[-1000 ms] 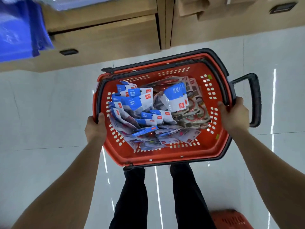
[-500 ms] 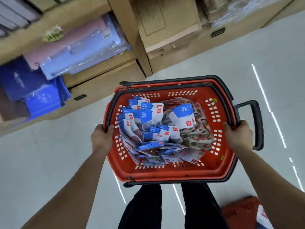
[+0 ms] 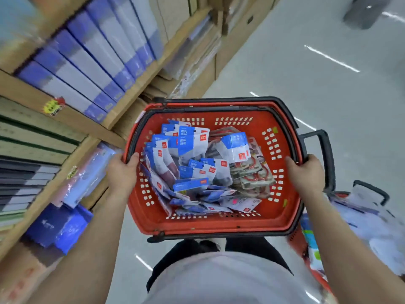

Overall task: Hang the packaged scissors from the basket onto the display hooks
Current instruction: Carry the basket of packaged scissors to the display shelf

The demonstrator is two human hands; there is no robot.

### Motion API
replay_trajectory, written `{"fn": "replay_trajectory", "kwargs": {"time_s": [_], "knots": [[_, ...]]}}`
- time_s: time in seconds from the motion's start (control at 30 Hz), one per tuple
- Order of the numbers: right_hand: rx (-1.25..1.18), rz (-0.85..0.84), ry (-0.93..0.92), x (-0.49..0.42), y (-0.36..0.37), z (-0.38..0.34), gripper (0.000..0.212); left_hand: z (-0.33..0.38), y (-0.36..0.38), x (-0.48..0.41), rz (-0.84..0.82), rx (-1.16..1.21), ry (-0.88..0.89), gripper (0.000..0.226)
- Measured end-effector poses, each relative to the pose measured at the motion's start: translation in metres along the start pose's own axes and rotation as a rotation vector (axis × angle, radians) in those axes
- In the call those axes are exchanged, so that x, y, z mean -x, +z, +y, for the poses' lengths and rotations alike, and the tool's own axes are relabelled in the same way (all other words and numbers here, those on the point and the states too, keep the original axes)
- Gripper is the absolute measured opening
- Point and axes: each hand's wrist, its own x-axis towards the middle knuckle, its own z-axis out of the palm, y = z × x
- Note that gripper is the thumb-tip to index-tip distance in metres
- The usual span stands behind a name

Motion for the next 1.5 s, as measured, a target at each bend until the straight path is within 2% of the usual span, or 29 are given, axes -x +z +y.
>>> {"fn": "replay_trajectory", "kwargs": {"time_s": [0.3, 0.53, 0.67, 1.0, 1.13, 1.5], "knots": [[-0.178, 0.180, 0.084, -0.046, -0.128, 0.028, 0.038, 0.176, 0.048, 0.022, -0.053, 0.018, 0.303, 0.030], [-0.214, 0.278, 0.148, -0.119, -0.175, 0.011, 0.041, 0.294, 0.116, 0.008, -0.097, -0.011, 0.425, 0.026], [-0.232, 0.321, 0.190, -0.171, -0.190, -0.014, 0.038, 0.358, 0.164, -0.025, -0.157, -0.017, 0.452, 0.032], [-0.229, 0.462, 0.298, -0.323, -0.231, -0.117, 0.036, 0.552, 0.285, -0.127, -0.340, -0.027, 0.470, 0.025], [-0.248, 0.508, 0.335, -0.389, -0.254, -0.148, 0.038, 0.634, 0.332, -0.158, -0.363, -0.025, 0.532, 0.035], [-0.274, 0.517, 0.380, -0.648, -0.328, -0.195, 0.037, 0.861, 0.506, -0.200, -0.450, 0.005, 0.583, 0.028]]}}
